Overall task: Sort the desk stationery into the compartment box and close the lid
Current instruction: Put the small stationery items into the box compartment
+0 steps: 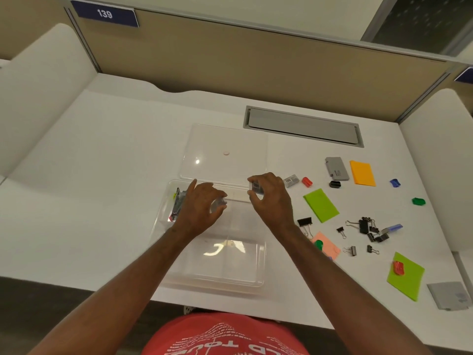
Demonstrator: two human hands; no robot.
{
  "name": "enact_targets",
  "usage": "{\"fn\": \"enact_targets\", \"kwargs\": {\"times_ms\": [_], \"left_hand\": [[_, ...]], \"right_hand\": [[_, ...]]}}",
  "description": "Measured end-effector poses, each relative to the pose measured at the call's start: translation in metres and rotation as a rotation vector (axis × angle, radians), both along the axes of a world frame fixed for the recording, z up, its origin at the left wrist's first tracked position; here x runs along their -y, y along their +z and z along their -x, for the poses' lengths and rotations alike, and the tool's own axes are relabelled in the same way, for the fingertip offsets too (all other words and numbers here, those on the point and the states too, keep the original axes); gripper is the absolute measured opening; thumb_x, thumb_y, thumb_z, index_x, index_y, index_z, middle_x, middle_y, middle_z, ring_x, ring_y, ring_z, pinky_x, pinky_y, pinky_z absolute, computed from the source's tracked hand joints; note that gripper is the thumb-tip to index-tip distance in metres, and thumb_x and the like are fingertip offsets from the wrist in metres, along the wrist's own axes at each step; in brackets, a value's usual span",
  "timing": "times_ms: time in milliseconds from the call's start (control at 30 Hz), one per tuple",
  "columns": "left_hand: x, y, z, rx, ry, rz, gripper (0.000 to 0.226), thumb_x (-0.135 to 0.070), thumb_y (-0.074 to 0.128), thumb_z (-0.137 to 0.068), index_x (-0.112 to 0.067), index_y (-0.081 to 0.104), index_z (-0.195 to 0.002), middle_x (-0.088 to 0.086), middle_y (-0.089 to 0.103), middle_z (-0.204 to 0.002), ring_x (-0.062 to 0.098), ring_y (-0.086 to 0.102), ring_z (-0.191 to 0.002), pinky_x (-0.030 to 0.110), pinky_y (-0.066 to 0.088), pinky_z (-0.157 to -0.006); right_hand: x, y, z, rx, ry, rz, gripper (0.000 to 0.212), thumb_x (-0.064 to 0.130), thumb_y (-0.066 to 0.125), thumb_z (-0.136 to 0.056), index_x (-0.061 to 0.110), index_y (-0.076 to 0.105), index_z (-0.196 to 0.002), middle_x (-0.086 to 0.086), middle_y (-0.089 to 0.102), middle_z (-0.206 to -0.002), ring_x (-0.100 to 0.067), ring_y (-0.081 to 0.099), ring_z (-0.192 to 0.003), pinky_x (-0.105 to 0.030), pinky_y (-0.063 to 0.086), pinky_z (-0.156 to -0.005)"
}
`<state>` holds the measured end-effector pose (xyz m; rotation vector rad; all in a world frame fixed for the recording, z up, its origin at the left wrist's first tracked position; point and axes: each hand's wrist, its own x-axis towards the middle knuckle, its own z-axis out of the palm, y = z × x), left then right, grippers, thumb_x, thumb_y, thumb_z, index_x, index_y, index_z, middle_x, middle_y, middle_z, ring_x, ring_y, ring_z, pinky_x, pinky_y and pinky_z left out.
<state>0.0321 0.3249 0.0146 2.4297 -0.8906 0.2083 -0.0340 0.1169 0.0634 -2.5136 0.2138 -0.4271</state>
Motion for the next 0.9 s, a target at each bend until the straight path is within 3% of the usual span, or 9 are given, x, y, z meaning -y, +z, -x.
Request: {"fn": "enact_targets", "kwargs": {"times_ms": [167, 267, 367, 500, 633, 900], "left_hand": [[-0.012, -0.005, -0.007, 0.027, -0.022, 0.072, 0.025, -0.040, 0.064, -0.086, -0.022, 0.071, -0.101, -0.004, 0.069, -0.112, 0.020, 0.056, -0.120, 0.044, 0.029, -0.114], [-0.018, -0.009, -0.016, 0.009, 0.001, 0.120, 0.025, -0.035, 0.067, -0.086, -0.022, 0.069, -0.107, -0.002, 0.065, -0.122, 0.017, 0.055, -0.123, 0.048, 0.033, -0.113], [-0.022, -0.014, -0.022, -0.027, 0.038, 0.137, 0.026, -0.029, 0.069, -0.086, -0.023, 0.067, -0.111, -0.004, 0.064, -0.126, 0.015, 0.054, -0.125, 0.043, 0.030, -0.116], [-0.022, -0.015, -0.026, -0.045, 0.057, 0.141, 0.030, -0.020, 0.068, -0.084, -0.022, 0.066, -0.114, -0.003, 0.064, -0.126, 0.016, 0.054, -0.124, 0.042, 0.029, -0.116], [-0.011, -0.010, -0.027, -0.018, 0.028, 0.117, 0.034, -0.025, 0.065, -0.084, -0.023, 0.061, -0.117, -0.005, 0.063, -0.125, 0.014, 0.052, -0.123, 0.038, 0.025, -0.116], [0.051, 0.006, -0.024, -0.023, -0.096, 0.065, 0.046, -0.027, 0.066, -0.089, -0.018, 0.057, -0.133, 0.000, 0.059, -0.134, 0.022, 0.047, -0.134, 0.049, 0.024, -0.119]], "right_hand": [[-0.035, 0.000, -0.008, -0.064, 0.072, -0.002, 0.032, 0.026, 0.068, -0.088, 0.026, 0.063, -0.119, 0.008, 0.060, -0.111, -0.013, 0.053, -0.105, -0.025, 0.051, -0.077], [-0.050, -0.001, -0.011, -0.093, 0.122, -0.032, 0.034, 0.029, 0.068, -0.090, 0.027, 0.061, -0.123, 0.008, 0.060, -0.112, -0.012, 0.054, -0.107, -0.023, 0.049, -0.079], [-0.057, -0.002, -0.013, -0.112, 0.151, -0.050, 0.035, 0.034, 0.067, -0.091, 0.026, 0.062, -0.124, 0.006, 0.062, -0.117, -0.013, 0.055, -0.111, -0.024, 0.049, -0.083], [-0.053, -0.004, -0.015, -0.128, 0.156, -0.008, 0.037, 0.025, 0.068, -0.090, 0.025, 0.061, -0.126, 0.005, 0.062, -0.119, -0.015, 0.055, -0.114, -0.028, 0.052, -0.085], [-0.037, -0.004, -0.015, -0.122, 0.105, 0.026, 0.037, 0.021, 0.065, -0.089, 0.025, 0.060, -0.126, 0.005, 0.061, -0.119, -0.017, 0.053, -0.113, -0.032, 0.053, -0.082], [0.024, -0.012, 0.001, -0.091, -0.039, -0.001, 0.040, 0.020, 0.064, -0.092, 0.016, 0.060, -0.132, -0.004, 0.060, -0.134, -0.022, 0.050, -0.126, -0.033, 0.042, -0.107]]}}
